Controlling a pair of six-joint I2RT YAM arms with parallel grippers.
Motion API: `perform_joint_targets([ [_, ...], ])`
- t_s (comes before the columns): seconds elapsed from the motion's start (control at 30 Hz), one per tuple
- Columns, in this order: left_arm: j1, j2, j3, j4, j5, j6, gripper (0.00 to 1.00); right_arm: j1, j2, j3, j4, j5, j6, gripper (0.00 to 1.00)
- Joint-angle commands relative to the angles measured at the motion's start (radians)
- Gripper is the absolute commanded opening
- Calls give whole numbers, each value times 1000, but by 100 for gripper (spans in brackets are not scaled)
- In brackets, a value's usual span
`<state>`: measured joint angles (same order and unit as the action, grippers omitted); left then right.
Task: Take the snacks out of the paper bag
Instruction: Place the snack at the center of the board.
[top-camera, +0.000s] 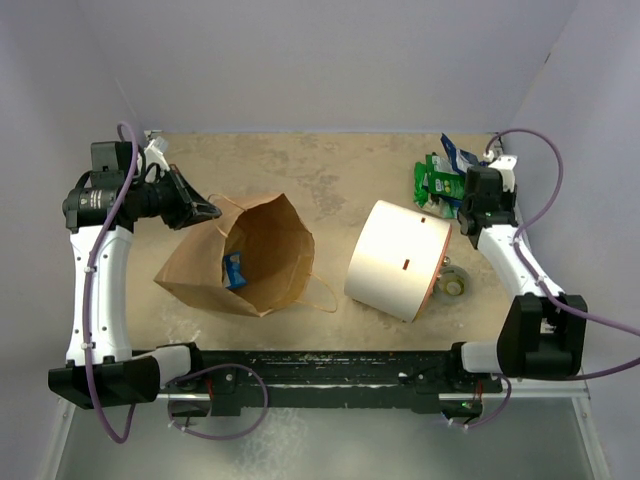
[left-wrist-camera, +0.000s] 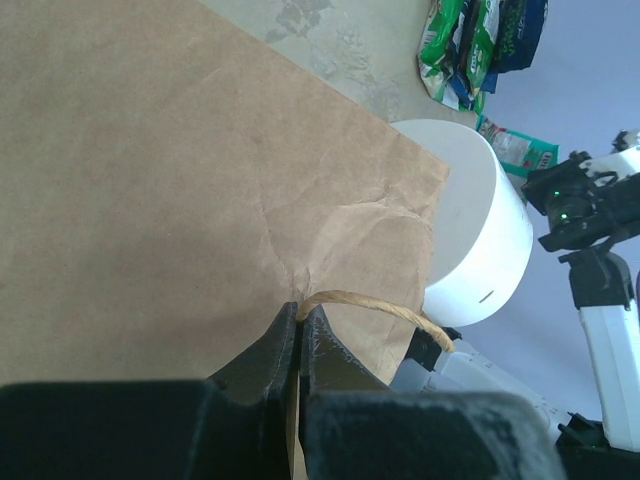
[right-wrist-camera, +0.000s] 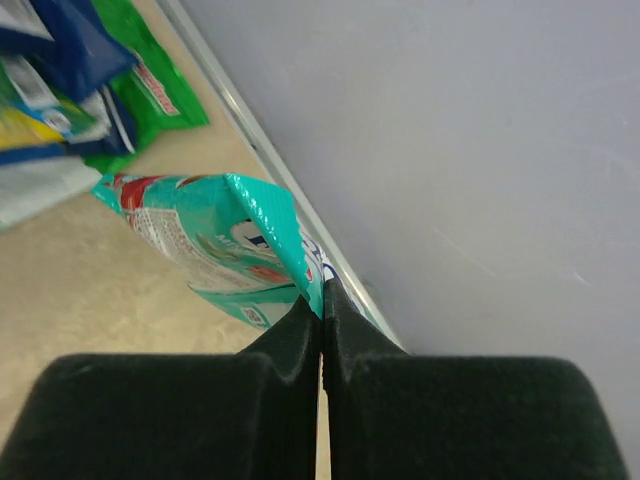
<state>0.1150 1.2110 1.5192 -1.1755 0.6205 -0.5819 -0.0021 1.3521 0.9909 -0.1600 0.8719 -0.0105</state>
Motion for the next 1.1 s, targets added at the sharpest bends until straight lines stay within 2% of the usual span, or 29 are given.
perform_joint_targets([
  [0.0,-5,-6,32,16,18,27,0,-11,-31,-95,234,110,-178,0],
  [0.13,-4,-10,32,13,18,30,0,-8,-33,-154,308,116,-247,0],
  [0.23,-5,-18,20,15,18,28,0,46,3,-91,116,2,-108,0],
  [0.37,-5,-30,-2,25,28,16,0,136,170,118,-280,-183,216,5],
  [0.43,-5,-35,-4,22,24,15,0,177,217,179,-362,-289,292,15],
  [0.53,-5,-49,-7,19,28,8,0,194,166,195,-371,-432,389,48],
  [0.63,-5,-67,-5,4,24,4,0,193,94,196,-365,-433,392,70],
  [0.9,-5,-147,-8,-27,5,-12,0,171,-52,239,-405,-426,294,83],
  [1.0,-4,-179,-15,-29,-14,5,0,172,-97,300,-424,-465,235,85],
  [1.07,-5,-206,-27,-25,-20,29,0,185,-127,349,-416,-545,202,86],
])
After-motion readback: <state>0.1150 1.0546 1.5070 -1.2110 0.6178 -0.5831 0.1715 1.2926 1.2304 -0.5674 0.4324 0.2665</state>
